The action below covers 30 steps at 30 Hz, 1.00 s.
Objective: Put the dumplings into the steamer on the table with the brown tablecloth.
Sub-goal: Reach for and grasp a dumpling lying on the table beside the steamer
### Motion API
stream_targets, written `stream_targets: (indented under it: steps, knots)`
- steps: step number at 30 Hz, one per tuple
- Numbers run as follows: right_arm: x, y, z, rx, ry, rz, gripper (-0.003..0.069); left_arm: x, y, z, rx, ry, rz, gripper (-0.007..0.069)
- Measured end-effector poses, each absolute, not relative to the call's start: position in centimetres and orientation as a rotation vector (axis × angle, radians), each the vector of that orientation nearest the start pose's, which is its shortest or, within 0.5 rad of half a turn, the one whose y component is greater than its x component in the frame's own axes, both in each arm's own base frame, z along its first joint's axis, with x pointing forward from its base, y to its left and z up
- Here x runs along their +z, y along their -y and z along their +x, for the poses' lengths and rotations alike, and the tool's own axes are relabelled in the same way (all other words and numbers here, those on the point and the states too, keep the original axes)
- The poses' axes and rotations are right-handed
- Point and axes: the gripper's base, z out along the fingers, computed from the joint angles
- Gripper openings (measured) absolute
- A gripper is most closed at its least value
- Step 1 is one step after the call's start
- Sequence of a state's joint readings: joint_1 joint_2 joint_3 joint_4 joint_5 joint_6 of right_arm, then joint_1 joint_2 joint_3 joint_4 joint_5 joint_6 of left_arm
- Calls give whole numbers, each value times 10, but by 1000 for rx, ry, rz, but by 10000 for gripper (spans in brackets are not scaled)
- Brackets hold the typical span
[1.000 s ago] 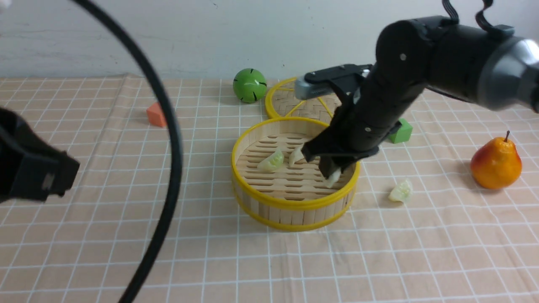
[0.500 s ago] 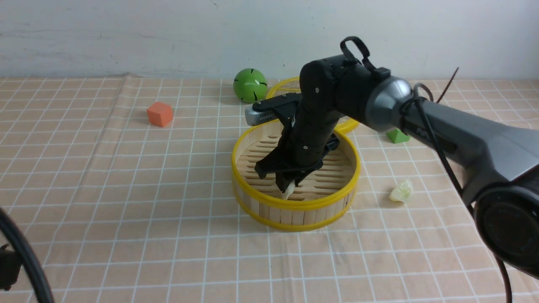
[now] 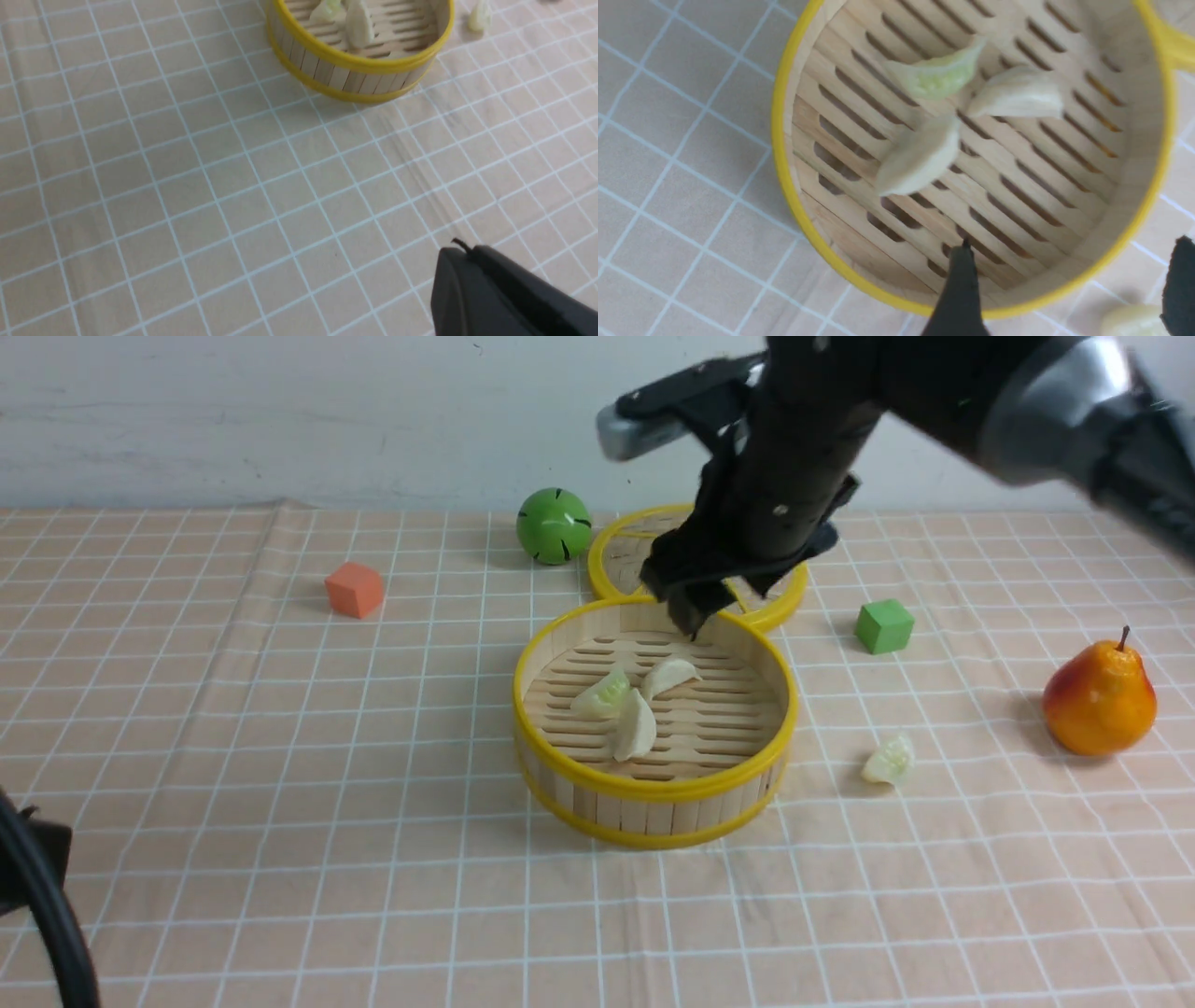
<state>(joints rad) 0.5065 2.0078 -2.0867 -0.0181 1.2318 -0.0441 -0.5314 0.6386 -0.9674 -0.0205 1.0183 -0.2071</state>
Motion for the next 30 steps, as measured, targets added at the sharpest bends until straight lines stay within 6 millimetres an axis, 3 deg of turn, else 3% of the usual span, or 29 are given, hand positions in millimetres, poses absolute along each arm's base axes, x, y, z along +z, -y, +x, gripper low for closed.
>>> stream_targets:
  steps: [2, 4, 7, 11, 16, 21, 26, 30]
  knots:
    - [358, -182, 375, 112, -2570, -651, 532, 395, 49, 80, -456, -2141, 348, -13]
    - [358, -167, 370, 97, -2599, -615, 529, 396, 49, 80, -460, -2130, 346, -13]
    - [334, -117, 368, 40, -2744, -439, 526, 398, 50, 81, -468, -2109, 342, -13]
    - [290, -82, 374, 41, -2872, -223, 525, 398, 50, 81, -469, -2106, 342, -13]
    - [257, -71, 393, 112, -2841, -7, 525, 398, 50, 82, -470, -2103, 341, -13]
    - [211, -80, 420, 223, -2805, 135, 530, 398, 50, 82, -469, -2103, 341, -13]
    - [177, -81, 430, 229, -2839, 251, 533, 398, 50, 81, -467, -2108, 342, -13]
    - [169, -80, 431, 206, -2852, 272, 533, 397, 49, 81, -461, -2120, 344, -13]
